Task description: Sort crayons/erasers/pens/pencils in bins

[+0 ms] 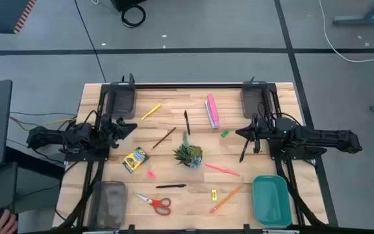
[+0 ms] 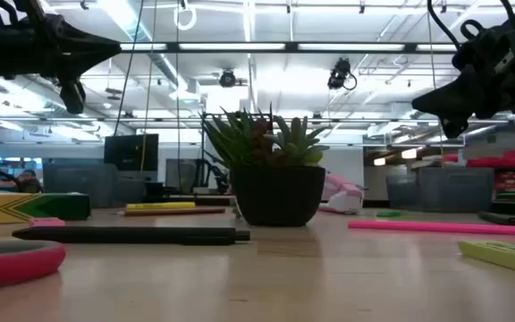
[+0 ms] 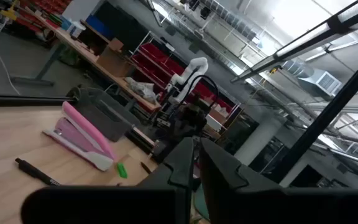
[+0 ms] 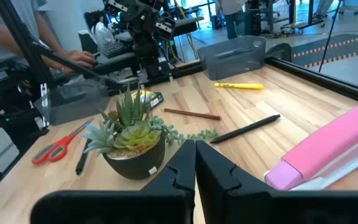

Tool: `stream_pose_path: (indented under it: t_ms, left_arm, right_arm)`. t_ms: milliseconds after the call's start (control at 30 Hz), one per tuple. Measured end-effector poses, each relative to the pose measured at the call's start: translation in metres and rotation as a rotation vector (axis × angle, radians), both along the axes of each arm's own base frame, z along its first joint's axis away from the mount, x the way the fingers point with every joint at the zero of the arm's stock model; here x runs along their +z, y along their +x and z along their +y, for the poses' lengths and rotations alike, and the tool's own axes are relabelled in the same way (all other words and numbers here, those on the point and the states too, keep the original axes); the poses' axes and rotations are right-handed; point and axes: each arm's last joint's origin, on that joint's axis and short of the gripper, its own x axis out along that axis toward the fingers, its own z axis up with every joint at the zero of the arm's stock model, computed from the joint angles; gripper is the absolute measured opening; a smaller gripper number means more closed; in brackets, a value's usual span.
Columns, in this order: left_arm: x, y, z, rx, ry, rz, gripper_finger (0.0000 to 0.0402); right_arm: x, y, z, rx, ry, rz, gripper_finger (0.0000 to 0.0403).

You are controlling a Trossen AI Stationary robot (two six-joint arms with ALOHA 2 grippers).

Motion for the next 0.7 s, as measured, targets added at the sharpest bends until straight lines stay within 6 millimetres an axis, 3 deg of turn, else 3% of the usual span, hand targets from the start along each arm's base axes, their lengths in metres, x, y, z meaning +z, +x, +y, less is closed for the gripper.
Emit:
stream_pose_path:
  t_ms: [700]
  left_arm:
    - [-0.0001, 0.0000, 0.0000, 0.000, 0.000, 0.000, 0.0035]
  right_arm:
    - [-0.0002, 0.0000, 0.0000, 0.000, 0.000, 0.001, 0.0019]
